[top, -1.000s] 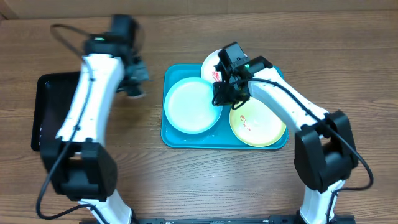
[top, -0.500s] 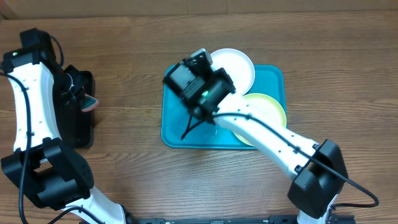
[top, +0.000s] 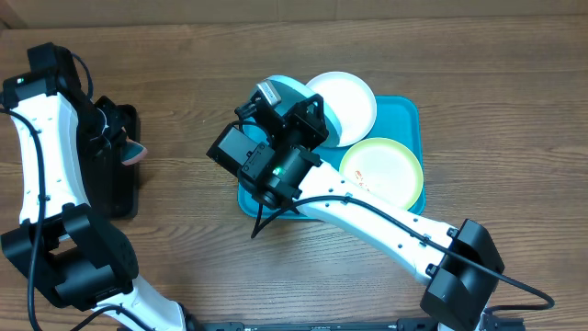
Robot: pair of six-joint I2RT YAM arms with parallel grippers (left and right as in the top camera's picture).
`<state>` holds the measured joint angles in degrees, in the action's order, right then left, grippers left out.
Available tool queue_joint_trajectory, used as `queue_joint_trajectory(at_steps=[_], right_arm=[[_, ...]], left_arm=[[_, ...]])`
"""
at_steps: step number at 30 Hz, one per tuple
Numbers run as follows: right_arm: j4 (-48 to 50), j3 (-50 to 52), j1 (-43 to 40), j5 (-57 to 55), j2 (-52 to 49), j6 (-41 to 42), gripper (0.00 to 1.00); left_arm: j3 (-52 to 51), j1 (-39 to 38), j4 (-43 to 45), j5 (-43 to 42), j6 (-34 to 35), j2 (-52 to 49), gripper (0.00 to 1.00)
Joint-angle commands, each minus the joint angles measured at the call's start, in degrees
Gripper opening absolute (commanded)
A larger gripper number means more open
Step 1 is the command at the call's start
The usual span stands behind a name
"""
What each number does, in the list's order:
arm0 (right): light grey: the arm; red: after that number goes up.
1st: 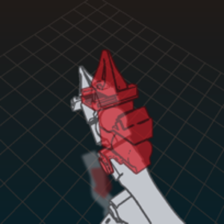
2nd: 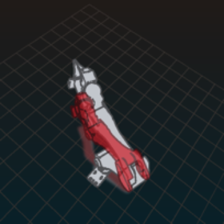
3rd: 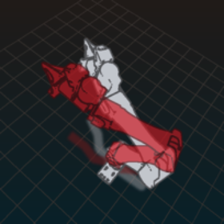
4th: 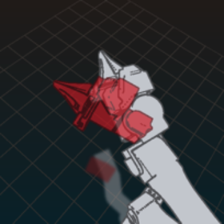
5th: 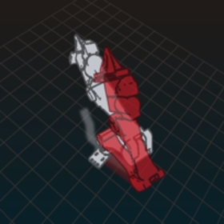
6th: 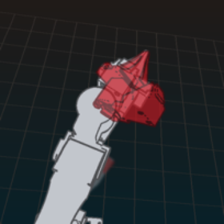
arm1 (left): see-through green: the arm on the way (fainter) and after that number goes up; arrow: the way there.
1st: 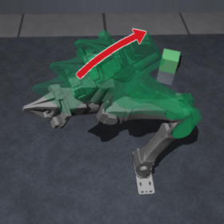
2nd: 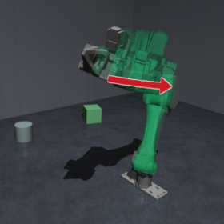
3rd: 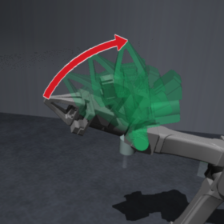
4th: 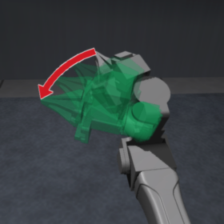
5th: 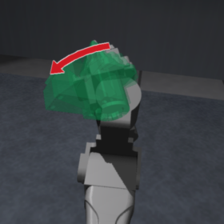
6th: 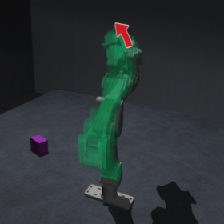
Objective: Clean dirty plates on tray and stack at the side
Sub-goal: 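Lift the light-blue plate with the right gripper and place it right of the tray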
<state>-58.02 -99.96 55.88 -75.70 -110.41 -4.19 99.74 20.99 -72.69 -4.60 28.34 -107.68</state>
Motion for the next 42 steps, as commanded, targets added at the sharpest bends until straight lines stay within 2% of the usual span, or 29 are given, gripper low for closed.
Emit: queue_joint_trajectory(at_steps=[1, 3, 4, 8, 11, 13, 15, 17, 21, 24, 33, 42], right_arm=[[1.9, -1.6, -0.1, 1.0, 1.8, -1.8, 0.04], [2.2, -1.6, -0.6, 7.1, 1.8, -1.8, 0.04], [2.0, -1.6, -1.6, 16.7, 1.7, -1.5, 0.04], [6.3, 1.1, -6.1, 38.9, 1.4, 0.3, 0.04], [6.5, 2.5, -10.5, 38.9, 0.3, 1.6, 0.04], [6.1, 2.5, -13.3, 37.7, 0.6, 8.2, 0.04], [6.6, 2.4, -17.4, 42.1, 1.2, 13.9, 0.04], [6.8, 2.4, -22.5, 52.4, 1.3, 14.7, 0.04], [6.0, 2.5, -36.5, 80.9, 0.2, 14.7, 0.04], [3.2, 2.5, -46.8, 93.5, -1.6, 14.7, 0.04], [-2.7, 2.5, -67.8, 94.2, -7.4, 14.7, 0.04], [-0.8, 2.5, -78.9, 91.3, -8.6, 14.7, 0.04]], left_arm=[[-0.4, -0.2, 0.0, -1.4, -0.9, 0.4, 0.04], [-0.4, -0.2, 0.0, -1.4, -0.9, 0.4, 0.04], [-0.4, -0.2, 0.0, -1.4, -0.9, 0.4, 0.04], [-0.4, -0.3, 0.1, -1.4, -0.9, 0.4, 0.03], [-0.4, -0.5, 0.0, -1.4, -1.2, 0.4, 0.04], [-0.4, -0.6, 0.0, -1.4, -1.4, 0.4, 0.04], [-0.4, -0.6, 0.1, -1.4, -1.4, 0.4, 0.04], [-0.4, -0.6, 0.1, -1.4, -1.4, 0.4, 0.04], [-0.4, -0.6, 0.1, -1.4, -1.4, 0.4, 0.04], [-0.4, -0.6, 0.1, -1.5, -1.4, 0.4, 0.04], [-0.4, -1.8, 0.5, -1.4, -1.6, 0.4, 0.04], [-0.4, -2.1, 0.7, -1.4, -1.6, 0.4, 0.04]])
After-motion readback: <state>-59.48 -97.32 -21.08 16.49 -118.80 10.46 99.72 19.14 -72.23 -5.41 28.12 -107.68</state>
